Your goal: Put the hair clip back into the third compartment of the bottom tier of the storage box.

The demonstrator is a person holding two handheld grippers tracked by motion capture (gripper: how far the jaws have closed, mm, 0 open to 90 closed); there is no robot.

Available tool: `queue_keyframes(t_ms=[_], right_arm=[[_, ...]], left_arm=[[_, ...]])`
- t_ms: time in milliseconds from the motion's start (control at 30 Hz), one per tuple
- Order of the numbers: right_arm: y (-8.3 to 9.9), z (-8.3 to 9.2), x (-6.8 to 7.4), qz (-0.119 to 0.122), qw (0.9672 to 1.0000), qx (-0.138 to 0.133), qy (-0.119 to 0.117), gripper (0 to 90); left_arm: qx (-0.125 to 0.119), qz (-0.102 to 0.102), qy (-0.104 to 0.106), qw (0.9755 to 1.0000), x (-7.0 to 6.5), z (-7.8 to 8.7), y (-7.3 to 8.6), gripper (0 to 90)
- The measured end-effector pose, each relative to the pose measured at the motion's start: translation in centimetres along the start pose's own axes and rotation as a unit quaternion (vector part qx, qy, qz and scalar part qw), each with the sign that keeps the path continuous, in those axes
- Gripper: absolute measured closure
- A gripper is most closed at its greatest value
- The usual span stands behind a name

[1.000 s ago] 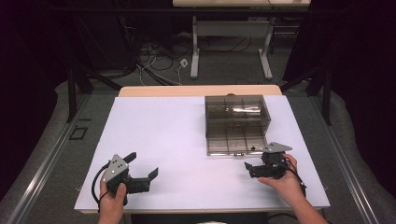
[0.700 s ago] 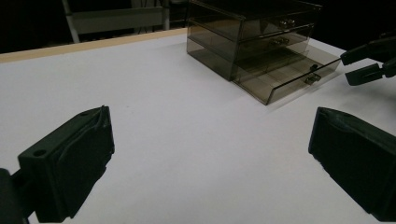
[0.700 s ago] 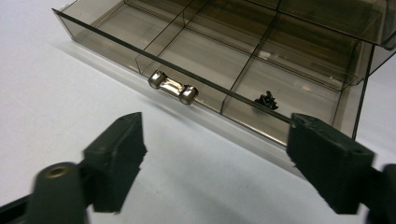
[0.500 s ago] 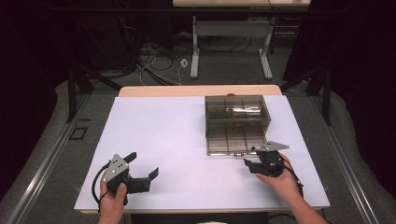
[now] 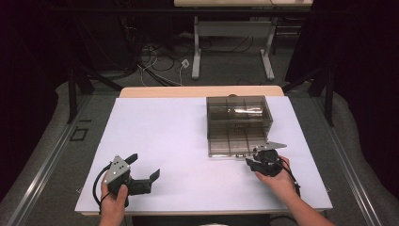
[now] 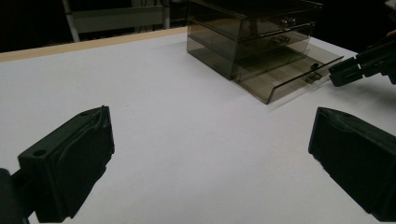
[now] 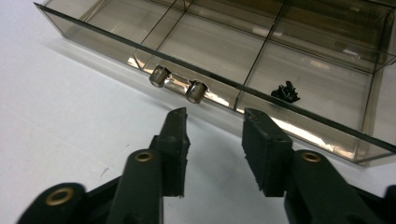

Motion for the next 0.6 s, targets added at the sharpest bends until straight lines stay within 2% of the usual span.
queue_keyframes(t_ms=[133,267,367,600], right_arm=[[-0.31,-0.37,0.02,-0.005,1.0,0.004,0.0,73.3],[-0.55,-0.68,-0.08,-0.009,0.9999,0.009,0.005,78.8],[-0.63,-0.76,-0.16,-0.018,0.9998,0.008,-0.006,83.0],[-0.66,-0.87,-0.31,-0.013,0.9999,0.009,-0.004,89.8]], left_arm=[[0.001,0.001,0.0,1.0,0.07,0.01,0.02,0.4],[0.0,0.002,0.001,1.0,0.08,0.01,0.03,0.4],[0.0,0.003,0.002,1.0,0.1,0.01,0.04,0.4],[0.002,0.0,0.002,1.0,0.07,-0.07,0.04,0.4]])
Point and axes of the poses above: each handheld gripper's, and its own axes: z roughly backward along the jaws, y roughly out of its underside, x roughly to its left, the point moved 6 cm from there along -z, roughly forward along the jaws, and after that the axes turned 14 degrees about x, right-handed, at the moved point
